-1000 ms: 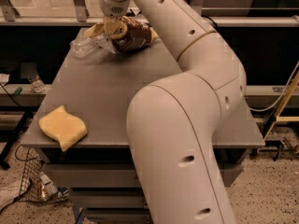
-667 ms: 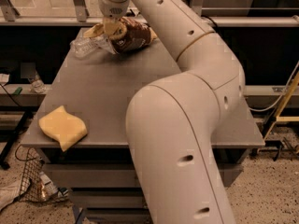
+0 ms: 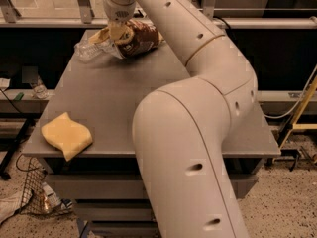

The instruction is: Move brown chip bag near water bottle

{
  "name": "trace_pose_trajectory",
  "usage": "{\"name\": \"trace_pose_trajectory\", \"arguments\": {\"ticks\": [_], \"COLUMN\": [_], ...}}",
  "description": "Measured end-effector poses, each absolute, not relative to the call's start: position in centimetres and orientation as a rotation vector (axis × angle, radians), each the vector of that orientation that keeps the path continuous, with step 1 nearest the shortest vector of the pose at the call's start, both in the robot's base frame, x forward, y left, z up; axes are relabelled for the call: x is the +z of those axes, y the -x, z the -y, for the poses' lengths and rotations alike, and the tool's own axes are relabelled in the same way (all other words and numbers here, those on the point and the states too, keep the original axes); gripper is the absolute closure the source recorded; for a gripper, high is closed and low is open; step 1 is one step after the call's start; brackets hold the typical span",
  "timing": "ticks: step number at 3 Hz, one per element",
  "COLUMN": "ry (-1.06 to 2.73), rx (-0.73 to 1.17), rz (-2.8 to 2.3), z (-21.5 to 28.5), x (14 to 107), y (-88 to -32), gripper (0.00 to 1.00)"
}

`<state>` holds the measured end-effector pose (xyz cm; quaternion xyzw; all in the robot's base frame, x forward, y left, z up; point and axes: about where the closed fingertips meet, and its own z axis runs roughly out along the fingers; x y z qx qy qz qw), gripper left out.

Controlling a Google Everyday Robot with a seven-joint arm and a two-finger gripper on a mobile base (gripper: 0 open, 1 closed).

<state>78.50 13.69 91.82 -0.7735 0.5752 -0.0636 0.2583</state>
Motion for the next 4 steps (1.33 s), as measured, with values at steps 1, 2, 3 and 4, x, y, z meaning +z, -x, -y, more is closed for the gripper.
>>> {"name": "trace_pose_trajectory", "arguments": {"ticks": [1,2,3,4], "ry": [2.101,2.104,2.119,2.099], "rx": [-0.169,-0.167,-0.18,-0.232], "rz": [-1.559,-1.56,-1.57,-1.678], "z": [-13.9,-14.1,-13.8,-10.1], "x": [91.4,91.1,90.9,91.8], "y": [-78.6,-78.6,-78.5,-77.7], "gripper": [0.12,0.0,0.0,0.0]}}
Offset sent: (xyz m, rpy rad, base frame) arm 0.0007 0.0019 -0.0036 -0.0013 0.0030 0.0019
